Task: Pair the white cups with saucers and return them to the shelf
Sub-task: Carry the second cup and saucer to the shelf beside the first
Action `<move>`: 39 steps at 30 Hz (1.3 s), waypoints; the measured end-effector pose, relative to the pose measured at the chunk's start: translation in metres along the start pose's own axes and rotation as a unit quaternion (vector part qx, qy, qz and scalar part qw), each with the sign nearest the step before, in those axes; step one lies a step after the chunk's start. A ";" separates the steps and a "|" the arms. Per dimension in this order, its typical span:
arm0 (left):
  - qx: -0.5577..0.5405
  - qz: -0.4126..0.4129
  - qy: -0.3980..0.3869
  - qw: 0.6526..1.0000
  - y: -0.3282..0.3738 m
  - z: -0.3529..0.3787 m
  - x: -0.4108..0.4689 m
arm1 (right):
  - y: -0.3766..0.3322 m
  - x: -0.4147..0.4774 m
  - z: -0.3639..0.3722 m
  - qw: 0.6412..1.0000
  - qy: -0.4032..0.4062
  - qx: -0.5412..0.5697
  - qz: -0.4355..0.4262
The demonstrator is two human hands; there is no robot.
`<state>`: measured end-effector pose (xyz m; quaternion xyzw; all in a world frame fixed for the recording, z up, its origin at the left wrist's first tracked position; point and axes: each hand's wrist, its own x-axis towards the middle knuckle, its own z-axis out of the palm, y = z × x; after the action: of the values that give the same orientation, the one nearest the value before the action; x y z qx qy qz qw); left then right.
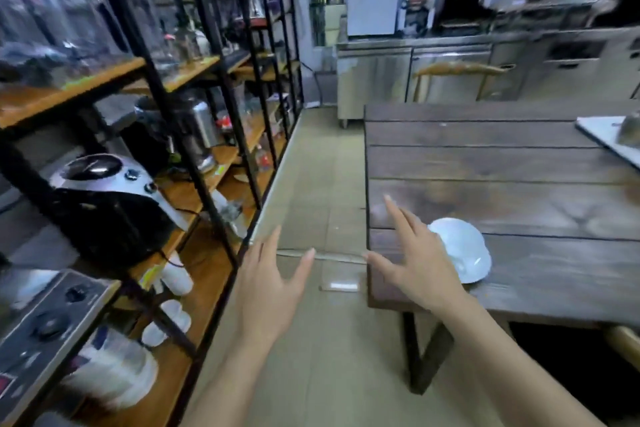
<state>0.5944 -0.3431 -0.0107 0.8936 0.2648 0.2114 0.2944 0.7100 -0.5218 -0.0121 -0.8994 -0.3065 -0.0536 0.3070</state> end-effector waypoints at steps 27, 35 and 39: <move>-0.281 -0.442 -0.278 0.805 0.133 0.261 0.084 | 0.277 0.068 -0.025 0.810 -0.266 0.342 0.396; -0.320 -0.409 -0.200 0.831 0.139 0.239 0.068 | 0.262 0.079 -0.032 0.849 -0.234 0.340 0.330; -0.352 -0.401 -0.144 0.834 0.132 0.209 0.056 | 0.230 0.084 -0.039 0.868 -0.227 0.341 0.279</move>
<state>0.7954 -0.4865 -0.0685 0.5657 0.4618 0.0227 0.6828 0.9157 -0.6444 -0.0757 -0.7741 -0.1028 0.3481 0.5186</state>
